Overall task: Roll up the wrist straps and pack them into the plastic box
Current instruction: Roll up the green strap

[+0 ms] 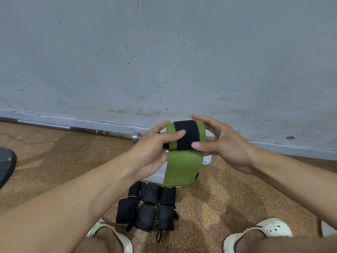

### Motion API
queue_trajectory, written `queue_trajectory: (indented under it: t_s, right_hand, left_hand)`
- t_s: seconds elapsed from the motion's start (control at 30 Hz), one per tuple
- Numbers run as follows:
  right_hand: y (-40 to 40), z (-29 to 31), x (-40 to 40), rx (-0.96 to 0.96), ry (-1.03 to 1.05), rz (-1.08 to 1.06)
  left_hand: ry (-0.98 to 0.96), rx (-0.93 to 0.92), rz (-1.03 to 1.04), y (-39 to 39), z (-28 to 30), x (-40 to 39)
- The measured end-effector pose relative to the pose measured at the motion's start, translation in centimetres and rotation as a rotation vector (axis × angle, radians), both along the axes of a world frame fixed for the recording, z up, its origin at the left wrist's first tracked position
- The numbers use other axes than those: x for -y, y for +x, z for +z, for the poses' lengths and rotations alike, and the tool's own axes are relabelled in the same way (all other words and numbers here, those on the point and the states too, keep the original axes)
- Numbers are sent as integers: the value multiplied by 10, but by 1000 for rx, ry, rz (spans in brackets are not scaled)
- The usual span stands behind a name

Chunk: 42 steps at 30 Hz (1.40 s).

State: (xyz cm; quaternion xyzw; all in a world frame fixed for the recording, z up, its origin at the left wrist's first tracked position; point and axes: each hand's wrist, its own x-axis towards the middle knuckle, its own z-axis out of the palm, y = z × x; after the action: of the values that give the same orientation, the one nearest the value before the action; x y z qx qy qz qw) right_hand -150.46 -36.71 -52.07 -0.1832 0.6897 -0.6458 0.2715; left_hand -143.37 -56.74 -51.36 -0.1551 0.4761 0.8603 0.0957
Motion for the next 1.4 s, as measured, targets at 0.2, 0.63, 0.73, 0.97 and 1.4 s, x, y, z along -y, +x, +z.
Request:
queue_trajectory:
  t_s: [0.2, 0.63, 0.73, 0.97, 1.4]
  right_hand:
    - [0, 2, -1, 112, 33, 64]
    - [3, 1, -6, 134, 50, -2]
    - [7, 1, -6, 83, 43, -25]
    - [3, -3, -1, -169, 57, -128]
    - [-1, 2, -5, 178, -119, 65]
  left_hand:
    - [-9, -21, 20, -3, -3, 0]
    - [-216, -103, -29, -3, -8, -12]
    - [-189, -90, -3, -5, -10, -11]
    - [-26, -1, -42, -4, -11, -11]
    - [-26, 3, 21, -4, -8, 1]
